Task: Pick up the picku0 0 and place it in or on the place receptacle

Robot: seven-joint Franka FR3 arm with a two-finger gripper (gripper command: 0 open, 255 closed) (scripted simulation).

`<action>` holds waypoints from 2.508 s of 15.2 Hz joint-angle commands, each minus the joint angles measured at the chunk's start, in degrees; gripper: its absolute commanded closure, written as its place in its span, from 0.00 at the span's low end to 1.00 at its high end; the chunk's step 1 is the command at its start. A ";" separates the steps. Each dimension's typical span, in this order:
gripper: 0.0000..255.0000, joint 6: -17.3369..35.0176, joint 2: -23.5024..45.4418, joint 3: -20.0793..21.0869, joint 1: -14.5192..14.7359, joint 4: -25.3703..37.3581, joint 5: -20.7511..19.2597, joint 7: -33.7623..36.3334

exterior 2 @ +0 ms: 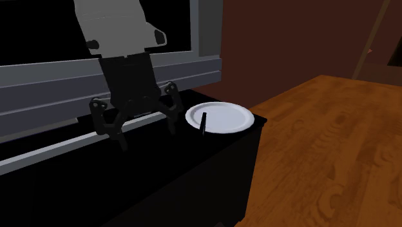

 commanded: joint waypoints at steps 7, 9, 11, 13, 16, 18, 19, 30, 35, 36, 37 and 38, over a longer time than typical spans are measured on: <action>0.00 12.41 1.53 -3.29 -6.61 -4.23 -3.39 7.90; 0.00 16.47 2.18 -4.45 -8.84 -5.40 -4.52 10.59; 0.00 20.49 2.90 -5.62 -11.11 -6.48 -5.63 13.29; 0.00 24.48 3.66 -6.82 -13.39 -7.47 -6.73 16.04; 0.00 28.22 4.40 -7.86 -15.14 -8.81 -7.67 18.13; 0.00 29.84 4.76 -8.19 -15.24 -10.06 -7.93 18.19; 0.00 30.67 4.96 -8.36 -15.29 -10.67 -8.06 18.22; 0.00 33.64 5.82 -8.96 -15.48 -12.75 -8.55 18.34; 1.00 33.64 5.82 -8.96 -15.48 -12.75 -8.55 18.34; 1.00 33.64 5.82 -8.96 -15.48 -12.75 -8.54 18.34; 1.00 33.64 5.82 -8.96 -15.48 -12.75 -8.54 18.34; 1.00 33.64 5.82 -8.96 -15.47 -12.75 -8.54 18.34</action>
